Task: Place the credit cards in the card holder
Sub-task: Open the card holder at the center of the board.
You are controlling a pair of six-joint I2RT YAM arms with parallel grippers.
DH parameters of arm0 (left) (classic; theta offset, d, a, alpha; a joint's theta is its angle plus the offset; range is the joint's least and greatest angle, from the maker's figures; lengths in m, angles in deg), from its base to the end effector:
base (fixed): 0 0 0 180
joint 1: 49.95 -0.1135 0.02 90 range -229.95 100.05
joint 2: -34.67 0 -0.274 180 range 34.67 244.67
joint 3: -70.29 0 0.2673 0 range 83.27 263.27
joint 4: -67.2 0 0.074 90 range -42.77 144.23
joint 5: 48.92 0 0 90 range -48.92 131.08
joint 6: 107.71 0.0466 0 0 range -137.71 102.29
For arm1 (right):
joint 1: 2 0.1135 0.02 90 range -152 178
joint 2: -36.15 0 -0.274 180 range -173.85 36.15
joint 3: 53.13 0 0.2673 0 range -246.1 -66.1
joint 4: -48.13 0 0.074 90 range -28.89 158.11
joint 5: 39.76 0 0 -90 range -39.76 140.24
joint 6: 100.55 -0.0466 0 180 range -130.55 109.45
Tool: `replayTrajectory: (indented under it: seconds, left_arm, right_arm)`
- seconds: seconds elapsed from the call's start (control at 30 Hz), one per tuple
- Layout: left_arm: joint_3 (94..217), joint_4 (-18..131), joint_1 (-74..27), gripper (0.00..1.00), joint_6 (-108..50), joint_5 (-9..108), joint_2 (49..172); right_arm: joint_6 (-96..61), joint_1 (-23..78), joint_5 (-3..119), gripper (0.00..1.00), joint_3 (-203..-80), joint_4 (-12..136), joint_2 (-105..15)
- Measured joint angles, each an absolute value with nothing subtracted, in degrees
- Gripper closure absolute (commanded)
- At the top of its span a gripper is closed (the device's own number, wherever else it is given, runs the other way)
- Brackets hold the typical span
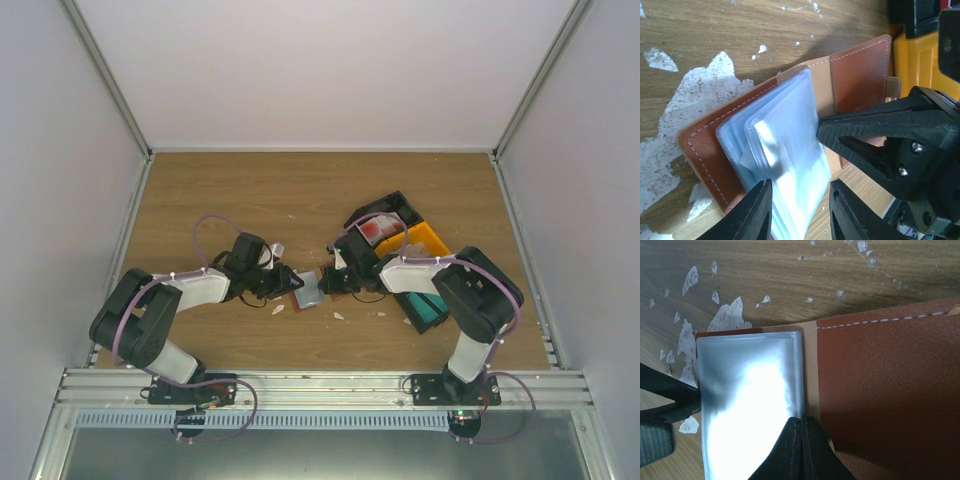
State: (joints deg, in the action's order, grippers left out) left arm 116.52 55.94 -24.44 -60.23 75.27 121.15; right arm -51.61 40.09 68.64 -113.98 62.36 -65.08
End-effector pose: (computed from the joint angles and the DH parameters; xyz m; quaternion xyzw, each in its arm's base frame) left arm 0.2389 -0.1430 0.1262 -0.0376 0.9068 -0.4063 0.1059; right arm 0.2465 0.2425 0.1127 -0.0570 0.9400 0.3131 0.1234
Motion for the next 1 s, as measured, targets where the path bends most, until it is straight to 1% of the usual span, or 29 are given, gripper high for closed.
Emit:
replayTrajectory:
  seconds: [0.13,0.2,0.5,0.7,0.73,0.87,1.0]
  left_arm:
    - [116.52,56.56,-24.44,0.71,-60.54,75.53,122.77]
    - [116.52,56.73,-24.44,0.71,-60.69,75.82,123.38]
    - [116.57,59.92,-24.44,0.63,-60.74,79.36,125.15]
    - [117.07,63.46,-24.44,0.60,-60.71,83.82,126.87]
    - [117.24,63.94,-24.44,0.60,-60.69,84.41,127.36]
    - [118.10,65.49,-24.44,0.67,-60.56,86.70,129.58]
    - [118.53,66.92,-24.44,0.69,-60.58,88.80,131.49]
  right_arm:
    - [-52.44,40.09,68.94,1.00,-113.98,62.17,-65.17]
    - [-52.53,40.09,69.03,0.99,-113.98,62.12,-65.21]
    - [-52.62,40.09,70.12,0.99,-113.98,61.95,-65.32]
    - [-52.40,40.11,73.03,0.90,-113.02,60.70,-65.32]
    - [-52.38,40.11,73.68,0.89,-112.84,60.26,-65.30]
    - [-52.42,40.11,77.47,0.89,-111.51,58.38,-65.28]
    - [-52.68,40.09,80.72,0.89,-110.07,56.50,-65.28]
